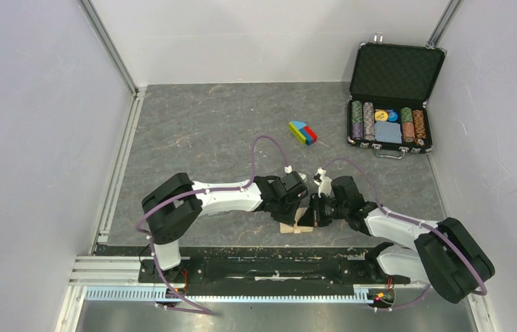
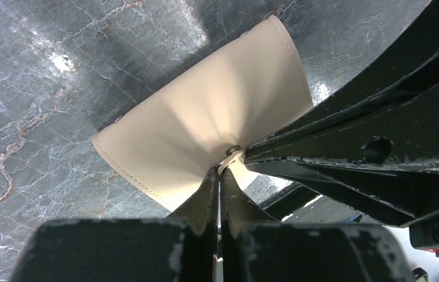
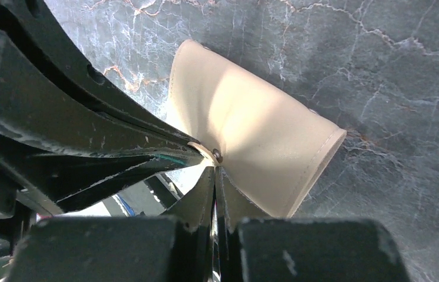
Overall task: Put the credit cards into the card holder
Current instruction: Close the card holder at the center of the board.
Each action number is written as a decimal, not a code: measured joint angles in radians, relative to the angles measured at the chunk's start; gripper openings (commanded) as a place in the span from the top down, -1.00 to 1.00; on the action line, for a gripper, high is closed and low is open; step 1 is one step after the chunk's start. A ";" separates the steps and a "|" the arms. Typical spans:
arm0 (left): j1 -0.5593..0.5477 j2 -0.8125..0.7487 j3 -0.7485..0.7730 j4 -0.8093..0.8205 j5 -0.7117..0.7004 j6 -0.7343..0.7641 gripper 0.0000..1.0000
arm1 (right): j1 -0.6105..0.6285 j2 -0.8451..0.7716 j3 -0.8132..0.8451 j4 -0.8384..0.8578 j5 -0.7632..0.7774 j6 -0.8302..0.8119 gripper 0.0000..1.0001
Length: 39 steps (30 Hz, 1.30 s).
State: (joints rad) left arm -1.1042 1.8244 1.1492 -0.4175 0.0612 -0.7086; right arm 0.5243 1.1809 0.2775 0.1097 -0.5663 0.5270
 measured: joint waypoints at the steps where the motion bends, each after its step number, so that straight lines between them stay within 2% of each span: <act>1: 0.001 0.000 0.000 0.000 0.000 0.000 0.70 | 0.000 0.007 0.000 0.005 0.000 0.000 1.00; 5: 0.005 -0.004 -0.001 0.005 0.015 -0.006 0.25 | 0.002 0.021 0.000 0.018 0.003 0.006 1.00; 8: 0.015 -0.022 -0.024 0.032 0.040 -0.011 0.16 | 0.004 0.026 0.001 0.024 0.004 0.008 1.00; 15: 0.086 -0.111 -0.184 0.200 0.119 -0.056 0.23 | 0.013 0.031 0.007 0.024 0.011 0.009 1.00; 23: 0.128 -0.123 -0.254 0.309 0.198 -0.070 0.40 | 0.014 0.028 0.006 0.024 0.015 0.024 1.00; 29: 0.131 -0.078 -0.260 0.403 0.263 -0.072 0.95 | 0.015 0.023 -0.001 0.030 0.018 0.038 1.00; 37: 0.134 -0.078 -0.258 0.399 0.263 -0.072 0.95 | 0.015 0.011 -0.003 0.024 0.024 0.042 1.00; 38: 0.132 -0.080 -0.254 0.389 0.259 -0.069 0.86 | 0.015 0.010 -0.003 0.023 0.025 0.042 1.00; 39: 0.131 -0.081 -0.248 0.373 0.253 -0.066 0.64 | 0.015 0.007 -0.003 0.020 0.026 0.042 1.00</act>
State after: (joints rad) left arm -0.9730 1.7435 0.9016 -0.0441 0.3145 -0.7746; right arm 0.5396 1.1881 0.2741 0.1299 -0.5407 0.5690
